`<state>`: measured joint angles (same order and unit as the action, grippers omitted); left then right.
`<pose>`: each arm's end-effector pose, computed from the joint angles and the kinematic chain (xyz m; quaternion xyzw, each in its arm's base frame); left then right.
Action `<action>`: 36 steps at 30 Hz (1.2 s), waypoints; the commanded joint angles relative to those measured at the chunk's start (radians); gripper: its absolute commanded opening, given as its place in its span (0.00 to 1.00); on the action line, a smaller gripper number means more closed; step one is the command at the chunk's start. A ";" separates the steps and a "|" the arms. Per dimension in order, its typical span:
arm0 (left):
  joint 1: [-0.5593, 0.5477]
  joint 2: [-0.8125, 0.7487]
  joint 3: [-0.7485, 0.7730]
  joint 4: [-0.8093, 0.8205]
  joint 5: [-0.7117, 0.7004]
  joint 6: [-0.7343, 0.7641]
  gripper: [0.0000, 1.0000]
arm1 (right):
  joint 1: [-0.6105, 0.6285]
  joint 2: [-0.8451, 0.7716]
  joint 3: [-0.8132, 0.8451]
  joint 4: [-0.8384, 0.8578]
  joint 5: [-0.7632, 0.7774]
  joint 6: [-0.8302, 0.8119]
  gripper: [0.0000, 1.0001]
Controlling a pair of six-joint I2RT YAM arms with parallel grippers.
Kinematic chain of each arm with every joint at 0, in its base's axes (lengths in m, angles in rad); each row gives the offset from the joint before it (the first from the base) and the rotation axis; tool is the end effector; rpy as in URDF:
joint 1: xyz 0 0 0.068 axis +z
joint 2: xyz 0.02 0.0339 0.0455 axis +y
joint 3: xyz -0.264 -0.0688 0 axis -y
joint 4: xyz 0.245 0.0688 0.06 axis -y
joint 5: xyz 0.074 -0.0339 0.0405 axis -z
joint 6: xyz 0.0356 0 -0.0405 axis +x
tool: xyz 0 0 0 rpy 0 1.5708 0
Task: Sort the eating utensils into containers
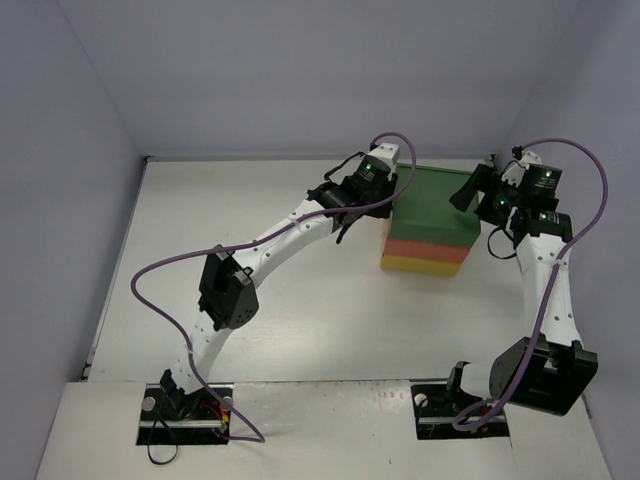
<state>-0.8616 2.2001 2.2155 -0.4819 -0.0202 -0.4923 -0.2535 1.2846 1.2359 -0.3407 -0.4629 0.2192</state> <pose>0.3374 -0.3921 0.3414 0.1511 0.8379 -0.3218 0.4142 0.2857 -0.0576 0.3746 0.0651 0.8158 0.1812 0.5453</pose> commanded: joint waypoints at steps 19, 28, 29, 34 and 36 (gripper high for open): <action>-0.001 -1.027 -0.553 -0.008 -0.564 0.347 0.82 | 0.201 -0.489 0.162 0.046 0.515 -0.138 0.98; 0.002 -1.455 -0.856 -0.132 -0.740 0.341 0.83 | 0.377 -0.777 0.025 0.046 0.695 -0.201 1.00; 0.003 -1.489 -0.874 -0.151 -0.753 0.330 0.83 | 0.381 -0.793 0.009 0.046 0.709 -0.203 1.00; 0.003 -1.626 -1.035 -0.190 -0.816 0.271 0.83 | 0.406 -0.877 -0.061 0.046 0.762 -0.203 1.00; 0.003 -1.657 -1.079 -0.197 -0.820 0.252 0.83 | 0.414 -0.893 -0.088 0.045 0.773 -0.204 1.00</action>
<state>-0.8619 0.5655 1.2147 -0.6564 -0.7835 -0.1909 0.1382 0.4050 1.1929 -0.3649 0.2365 0.0346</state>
